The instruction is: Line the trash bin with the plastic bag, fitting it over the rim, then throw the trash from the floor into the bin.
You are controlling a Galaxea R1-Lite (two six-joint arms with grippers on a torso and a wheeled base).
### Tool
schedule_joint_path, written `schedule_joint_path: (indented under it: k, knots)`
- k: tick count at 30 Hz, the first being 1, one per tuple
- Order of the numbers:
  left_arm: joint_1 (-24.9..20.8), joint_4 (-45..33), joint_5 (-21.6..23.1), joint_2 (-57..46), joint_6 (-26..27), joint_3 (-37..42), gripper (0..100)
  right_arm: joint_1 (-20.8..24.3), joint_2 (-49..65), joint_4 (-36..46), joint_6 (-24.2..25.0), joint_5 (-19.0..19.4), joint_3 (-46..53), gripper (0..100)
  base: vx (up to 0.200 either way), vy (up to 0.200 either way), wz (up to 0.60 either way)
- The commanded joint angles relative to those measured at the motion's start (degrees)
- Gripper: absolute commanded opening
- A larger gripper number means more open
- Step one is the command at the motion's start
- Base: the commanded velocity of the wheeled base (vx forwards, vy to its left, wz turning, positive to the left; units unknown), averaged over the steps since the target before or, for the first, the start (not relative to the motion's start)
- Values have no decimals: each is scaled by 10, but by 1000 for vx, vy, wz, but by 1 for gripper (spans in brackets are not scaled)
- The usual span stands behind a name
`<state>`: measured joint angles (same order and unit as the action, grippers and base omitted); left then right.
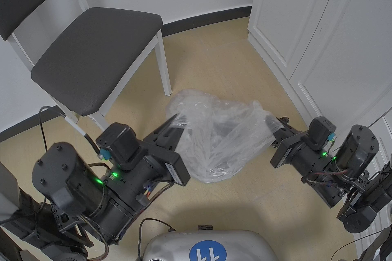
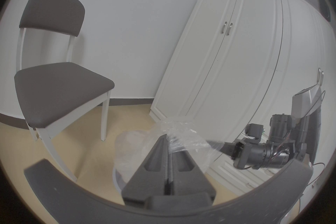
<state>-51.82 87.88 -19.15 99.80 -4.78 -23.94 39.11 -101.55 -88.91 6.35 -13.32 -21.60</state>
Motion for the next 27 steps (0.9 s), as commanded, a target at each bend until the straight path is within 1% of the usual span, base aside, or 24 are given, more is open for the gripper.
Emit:
schedule_joint_path:
  k: [1,4,7,13,17,24,27]
  knots:
    - [-11,0,-1,23,-8,-7,0,17,-31,-11,6,-5,-5,0,0,0,0]
    - [-13,-1,-1,36,-30,-16,0,26,-51,-11,31,-6,-19,0,0,0,0]
    - [-13,-1,-1,49,-39,-18,0,26,-69,-11,48,-7,-30,0,0,0,0]
    - [-11,-1,-1,61,-52,-26,0,22,-84,-11,53,-7,-34,0,0,0,0]
    - [-1,-1,-2,85,-74,-37,0,9,-99,-11,55,-7,-39,0,0,0,0]
    - [2,-1,-2,109,-87,-48,0,0,-117,-11,55,-7,-37,0,0,0,0]
    - [2,-1,-2,117,-87,-51,0,-11,-130,-11,55,-6,-39,0,0,0,0]
